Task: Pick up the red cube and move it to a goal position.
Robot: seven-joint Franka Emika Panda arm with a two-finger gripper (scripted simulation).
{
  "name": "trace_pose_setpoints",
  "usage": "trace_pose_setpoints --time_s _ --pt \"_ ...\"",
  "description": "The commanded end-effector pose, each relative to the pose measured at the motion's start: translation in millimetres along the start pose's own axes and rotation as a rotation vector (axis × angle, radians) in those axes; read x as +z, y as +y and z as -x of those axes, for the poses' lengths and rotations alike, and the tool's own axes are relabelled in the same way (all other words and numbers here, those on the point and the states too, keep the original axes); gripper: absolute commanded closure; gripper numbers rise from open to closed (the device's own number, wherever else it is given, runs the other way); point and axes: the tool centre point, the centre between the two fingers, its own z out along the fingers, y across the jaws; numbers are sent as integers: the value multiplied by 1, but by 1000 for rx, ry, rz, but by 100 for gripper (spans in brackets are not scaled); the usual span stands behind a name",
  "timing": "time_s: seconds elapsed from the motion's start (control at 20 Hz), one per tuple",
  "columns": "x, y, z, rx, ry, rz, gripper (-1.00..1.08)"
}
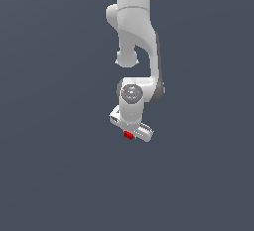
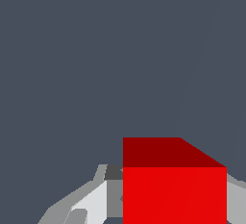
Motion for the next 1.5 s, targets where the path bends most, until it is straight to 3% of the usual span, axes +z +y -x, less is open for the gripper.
trace_pose_setpoints --time_s 0.0,0.45,1.45 --pt "-10 0 -2 0 2 -1 108" --pt "-78 6 -13 1 1 -1 108" --pt "-299 22 -53 1 2 -1 108"
